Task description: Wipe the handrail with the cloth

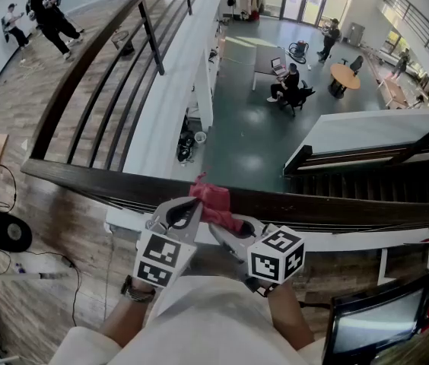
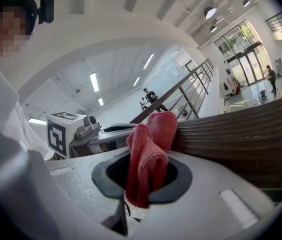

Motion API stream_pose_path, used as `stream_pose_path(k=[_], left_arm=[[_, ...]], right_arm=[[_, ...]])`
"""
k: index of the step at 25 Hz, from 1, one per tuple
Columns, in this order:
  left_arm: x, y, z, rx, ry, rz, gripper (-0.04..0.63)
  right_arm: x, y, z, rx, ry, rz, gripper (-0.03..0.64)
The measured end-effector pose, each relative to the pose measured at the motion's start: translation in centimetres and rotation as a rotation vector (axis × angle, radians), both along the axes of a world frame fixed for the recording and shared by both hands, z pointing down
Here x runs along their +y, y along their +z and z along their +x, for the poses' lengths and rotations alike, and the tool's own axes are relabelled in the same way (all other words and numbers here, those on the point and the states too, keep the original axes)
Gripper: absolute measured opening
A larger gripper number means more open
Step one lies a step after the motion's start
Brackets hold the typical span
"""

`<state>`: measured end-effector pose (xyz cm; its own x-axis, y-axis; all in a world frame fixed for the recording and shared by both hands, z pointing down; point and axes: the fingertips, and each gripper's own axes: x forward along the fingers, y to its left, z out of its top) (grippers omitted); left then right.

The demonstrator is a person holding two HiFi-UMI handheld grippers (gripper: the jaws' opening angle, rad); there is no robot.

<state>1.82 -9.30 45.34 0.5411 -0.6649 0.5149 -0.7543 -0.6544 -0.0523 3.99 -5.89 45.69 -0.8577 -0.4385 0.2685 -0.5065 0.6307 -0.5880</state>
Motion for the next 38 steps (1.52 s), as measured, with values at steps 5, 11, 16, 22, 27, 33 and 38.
stream_pose_path(k=[5, 11, 16, 22, 27, 33, 38], left_arm=[[0.1, -0.2, 0.6, 0.001, -0.009, -0.004, 0.003], [0.1, -0.2, 1.3, 0.004, -0.019, -0.003, 0.003], [0.2, -0.2, 2.3, 0.006, -0.022, 0.003, 0.003], [0.5, 0.1, 3.1, 0.003, -0.014, 0.002, 0.003], [0.6, 0.2, 3.6, 0.003, -0.013, 0.005, 0.003], [0.7, 0.1, 4.8, 0.001, -0.01, 0.0, 0.003], [0.8, 0.0, 6.3, 0.003, -0.011, 0.003, 0.003]], right_arm=[[0.1, -0.2, 0.6, -0.011, -0.006, 0.0, 0.061], [0.1, -0.3, 1.4, -0.017, -0.017, 0.0, 0.061], [0.2, -0.2, 2.3, -0.013, -0.022, 0.003, 0.061], [0.5, 0.1, 3.1, -0.012, -0.028, 0.003, 0.061], [0.7, 0.2, 3.6, -0.011, -0.03, 0.004, 0.061], [0.8, 0.1, 4.8, -0.007, -0.029, 0.004, 0.061], [0.9, 0.0, 6.3, 0.008, -0.024, 0.005, 0.061]])
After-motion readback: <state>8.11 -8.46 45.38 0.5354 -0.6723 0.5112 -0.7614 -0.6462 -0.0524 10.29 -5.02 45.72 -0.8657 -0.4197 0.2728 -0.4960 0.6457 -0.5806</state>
